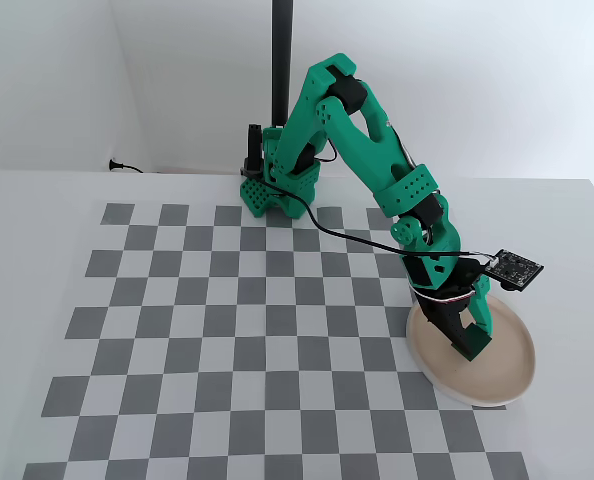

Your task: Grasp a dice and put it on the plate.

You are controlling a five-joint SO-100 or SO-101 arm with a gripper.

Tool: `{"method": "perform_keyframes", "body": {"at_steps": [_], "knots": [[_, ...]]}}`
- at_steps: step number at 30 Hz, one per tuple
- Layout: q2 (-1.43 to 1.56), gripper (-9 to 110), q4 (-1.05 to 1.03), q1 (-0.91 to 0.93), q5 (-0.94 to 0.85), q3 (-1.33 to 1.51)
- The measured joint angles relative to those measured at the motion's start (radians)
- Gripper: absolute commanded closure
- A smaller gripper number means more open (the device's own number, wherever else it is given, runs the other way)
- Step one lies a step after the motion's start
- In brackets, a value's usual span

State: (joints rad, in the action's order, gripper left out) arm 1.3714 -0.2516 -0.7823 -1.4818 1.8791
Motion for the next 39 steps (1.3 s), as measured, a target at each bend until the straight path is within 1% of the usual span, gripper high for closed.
{"method": "perform_keyframes", "body": {"at_steps": [8, 22, 27, 33, 36, 39], "knots": [[0.0, 89, 0.0, 0.011, -0.002, 0.0], [0.0, 89, -0.012, 0.021, -0.002, 0.0], [0.095, 91, -0.115, 0.038, -0.009, 0.0], [0.319, 94, -0.314, 0.067, -0.014, 0.0], [0.422, 98, -0.399, 0.087, -0.014, 0.0], [0.506, 99, -0.457, 0.115, -0.014, 0.005]]}}
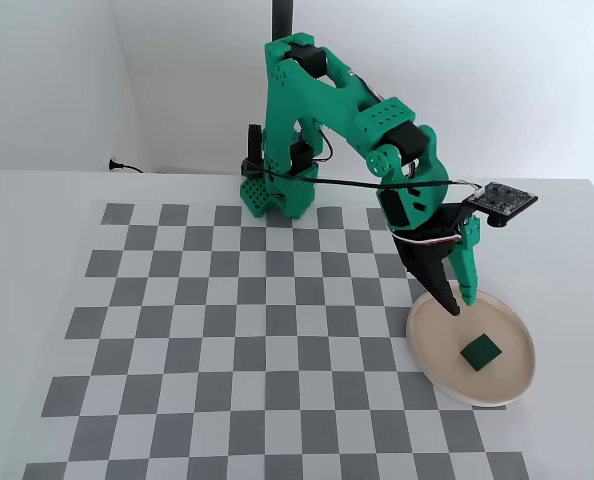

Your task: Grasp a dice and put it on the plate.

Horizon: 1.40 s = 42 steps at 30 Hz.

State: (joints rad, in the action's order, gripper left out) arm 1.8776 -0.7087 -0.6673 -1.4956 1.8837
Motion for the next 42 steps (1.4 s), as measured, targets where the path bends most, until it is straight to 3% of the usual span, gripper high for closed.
{"method": "perform_keyframes", "body": {"at_steps": [6, 17, 32, 42], "knots": [[0.209, 106, -0.012, 0.072, -0.028, 0.161], [0.62, 106, -0.014, 0.195, -0.029, 0.522], [1.06, 106, 0.006, 0.348, 0.167, 0.888], [1.223, 106, 0.006, 0.411, 0.385, 0.986]]}}
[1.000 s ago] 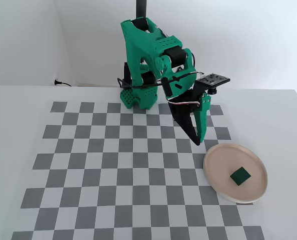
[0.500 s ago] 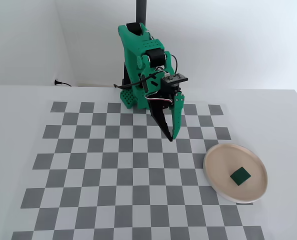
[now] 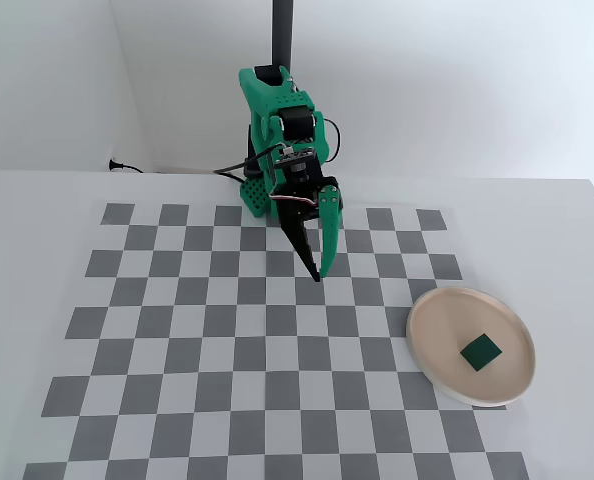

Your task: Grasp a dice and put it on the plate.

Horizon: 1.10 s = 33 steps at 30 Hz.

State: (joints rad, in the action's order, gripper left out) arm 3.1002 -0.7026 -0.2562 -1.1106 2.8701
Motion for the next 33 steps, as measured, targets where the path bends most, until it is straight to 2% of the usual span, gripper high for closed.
{"method": "perform_keyframes", "body": {"at_steps": [6, 21, 26, 29, 33], "knots": [[0.04, 106, 0.0, 0.034, 0.133, 0.04], [0.219, 106, -0.063, 0.069, 0.339, 0.149], [0.219, 101, -0.072, 0.086, 0.469, 0.167], [0.219, 106, -0.095, 0.103, 0.578, 0.167], [0.219, 106, -0.132, 0.143, 0.661, 0.167]]}}
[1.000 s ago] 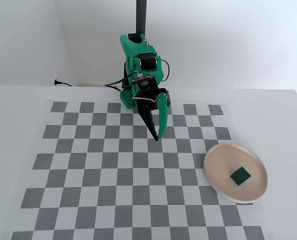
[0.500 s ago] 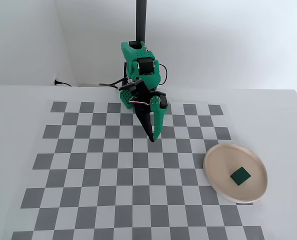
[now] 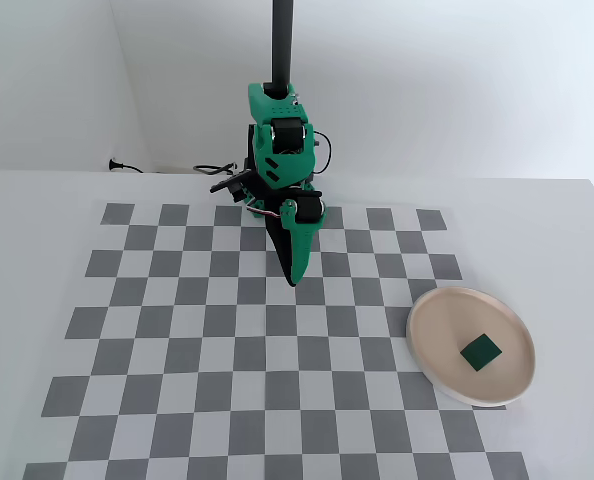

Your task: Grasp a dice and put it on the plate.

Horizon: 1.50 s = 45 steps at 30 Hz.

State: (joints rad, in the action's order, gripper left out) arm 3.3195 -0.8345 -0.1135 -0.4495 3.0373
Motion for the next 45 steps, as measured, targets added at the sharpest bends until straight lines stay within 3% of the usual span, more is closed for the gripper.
{"method": "perform_keyframes", "body": {"at_steps": [5, 11, 20, 45], "knots": [[0.0, 106, -0.055, 0.051, 0.092, 0.002], [0.0, 106, 0.023, 0.156, 0.327, 0.074], [0.002, 106, -0.081, 0.167, 0.453, 0.075], [0.005, 106, -0.103, 0.173, 0.486, 0.075]]}}
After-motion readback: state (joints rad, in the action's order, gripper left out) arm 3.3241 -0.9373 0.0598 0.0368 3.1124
